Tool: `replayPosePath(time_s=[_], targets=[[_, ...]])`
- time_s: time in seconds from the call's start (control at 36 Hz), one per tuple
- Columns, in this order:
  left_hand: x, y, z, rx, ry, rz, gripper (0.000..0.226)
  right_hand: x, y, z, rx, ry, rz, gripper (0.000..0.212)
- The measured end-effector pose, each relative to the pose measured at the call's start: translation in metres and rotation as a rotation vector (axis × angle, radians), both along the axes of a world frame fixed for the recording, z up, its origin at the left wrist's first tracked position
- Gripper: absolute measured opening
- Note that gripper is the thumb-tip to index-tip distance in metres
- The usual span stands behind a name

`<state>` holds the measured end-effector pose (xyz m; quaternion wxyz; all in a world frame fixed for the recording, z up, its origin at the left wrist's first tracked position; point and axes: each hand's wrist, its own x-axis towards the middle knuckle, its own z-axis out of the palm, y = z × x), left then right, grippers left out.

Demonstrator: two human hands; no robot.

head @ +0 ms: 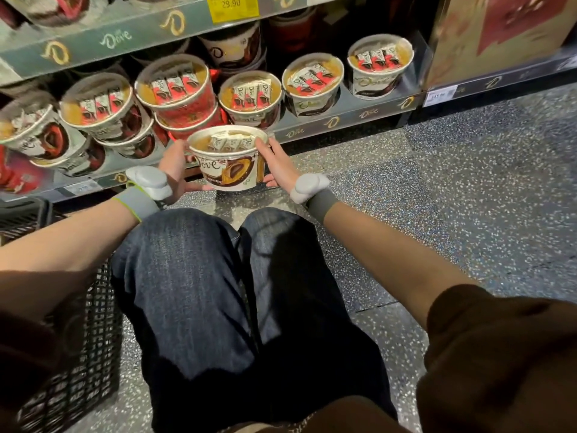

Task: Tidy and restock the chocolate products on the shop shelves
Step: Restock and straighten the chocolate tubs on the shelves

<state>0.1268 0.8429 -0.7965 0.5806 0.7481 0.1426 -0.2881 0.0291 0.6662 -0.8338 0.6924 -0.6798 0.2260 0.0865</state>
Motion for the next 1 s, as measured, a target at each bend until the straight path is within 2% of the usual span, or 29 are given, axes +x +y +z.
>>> replayPosePath(time_s=[0.25, 0.58, 0.72, 0.81, 0.94, 1.0], targets=[[-0.011, -0.016, 0.015, -0.001, -0.039, -0.039, 0.029, -0.006, -0.007, 0.011, -0.028, -0.002, -0.025, 0.060], [-0.009, -0.030, 0.037, -0.032, -0.105, -0.048, 0.037, -0.002, -0.016, 0.039, -0.010, -0.024, -0.084, 0.065], [0.004, -0.045, 0.076, -0.068, -0.203, -0.056, 0.027, 0.011, -0.031, 0.079, 0.009, -0.133, -0.161, 0.056], [0.009, -0.056, 0.100, -0.110, -0.230, -0.038, 0.021, 0.018, -0.040, 0.100, 0.026, -0.193, -0.191, 0.058], [0.011, -0.069, 0.132, -0.103, -0.277, -0.043, 0.026, 0.021, -0.057, 0.129, 0.033, -0.289, -0.212, 0.049], [0.017, -0.067, 0.138, -0.116, -0.307, -0.066, 0.036, 0.020, -0.061, 0.137, 0.043, -0.303, -0.201, 0.046]])
